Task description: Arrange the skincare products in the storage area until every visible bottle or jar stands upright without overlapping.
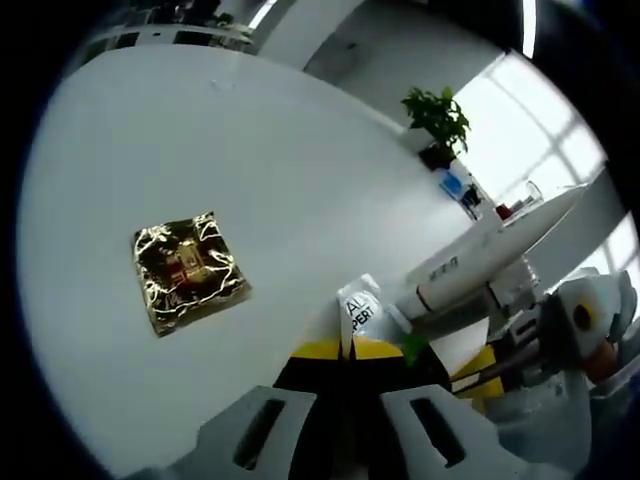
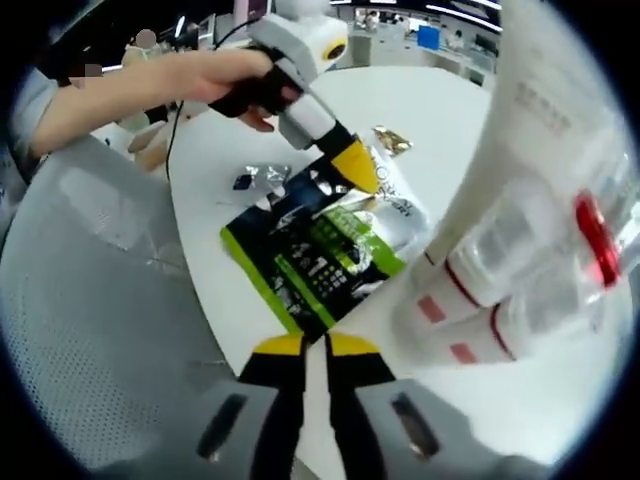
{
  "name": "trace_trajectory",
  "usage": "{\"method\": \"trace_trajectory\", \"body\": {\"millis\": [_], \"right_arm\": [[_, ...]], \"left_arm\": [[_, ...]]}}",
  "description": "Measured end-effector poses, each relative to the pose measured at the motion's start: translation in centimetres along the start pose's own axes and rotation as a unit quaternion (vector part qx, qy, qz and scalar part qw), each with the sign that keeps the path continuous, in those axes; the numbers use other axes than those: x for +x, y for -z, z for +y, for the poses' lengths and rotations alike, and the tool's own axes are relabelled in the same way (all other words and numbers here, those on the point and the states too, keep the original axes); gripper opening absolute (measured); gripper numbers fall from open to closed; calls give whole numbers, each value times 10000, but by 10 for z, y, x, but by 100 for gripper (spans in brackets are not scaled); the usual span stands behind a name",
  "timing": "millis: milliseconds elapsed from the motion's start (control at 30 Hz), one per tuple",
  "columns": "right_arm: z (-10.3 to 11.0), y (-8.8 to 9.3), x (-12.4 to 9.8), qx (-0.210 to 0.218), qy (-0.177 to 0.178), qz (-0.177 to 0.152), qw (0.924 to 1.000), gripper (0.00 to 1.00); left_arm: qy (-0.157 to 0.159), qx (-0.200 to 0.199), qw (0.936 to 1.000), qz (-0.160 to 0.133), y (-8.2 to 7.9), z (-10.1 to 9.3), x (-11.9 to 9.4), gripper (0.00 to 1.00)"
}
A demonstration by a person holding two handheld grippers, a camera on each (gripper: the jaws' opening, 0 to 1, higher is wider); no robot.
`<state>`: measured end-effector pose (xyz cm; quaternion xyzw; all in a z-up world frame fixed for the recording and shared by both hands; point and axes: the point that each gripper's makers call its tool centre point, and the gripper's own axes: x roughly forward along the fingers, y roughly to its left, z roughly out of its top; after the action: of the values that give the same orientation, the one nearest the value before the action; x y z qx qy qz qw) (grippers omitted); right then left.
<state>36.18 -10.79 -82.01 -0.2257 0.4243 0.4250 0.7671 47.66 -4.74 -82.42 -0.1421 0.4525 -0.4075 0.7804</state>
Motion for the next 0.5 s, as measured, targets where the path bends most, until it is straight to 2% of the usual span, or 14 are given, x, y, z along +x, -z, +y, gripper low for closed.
{"method": "trace_trajectory", "body": {"millis": [100, 133, 367, 500], "right_arm": [[5, -9, -2, -41, 3, -159, 9999, 8], [5, -17, -1, -59, 75, -333, 9994, 9], [5, -42, 11, -269, 259, -597, 9975, 10], [5, -43, 20, -423, 319, -511, 9973, 14]], "left_arm": [[-22, 25, 10000, 1, 2, -4, 0, 0], [-27, 27, 10000, 1, 2, -5, 0, 0], [-38, 64, 10000, -17, 2, -7, 2, 0], [-43, 151, 9998, -84, -1, -7, 1, 0]]}}
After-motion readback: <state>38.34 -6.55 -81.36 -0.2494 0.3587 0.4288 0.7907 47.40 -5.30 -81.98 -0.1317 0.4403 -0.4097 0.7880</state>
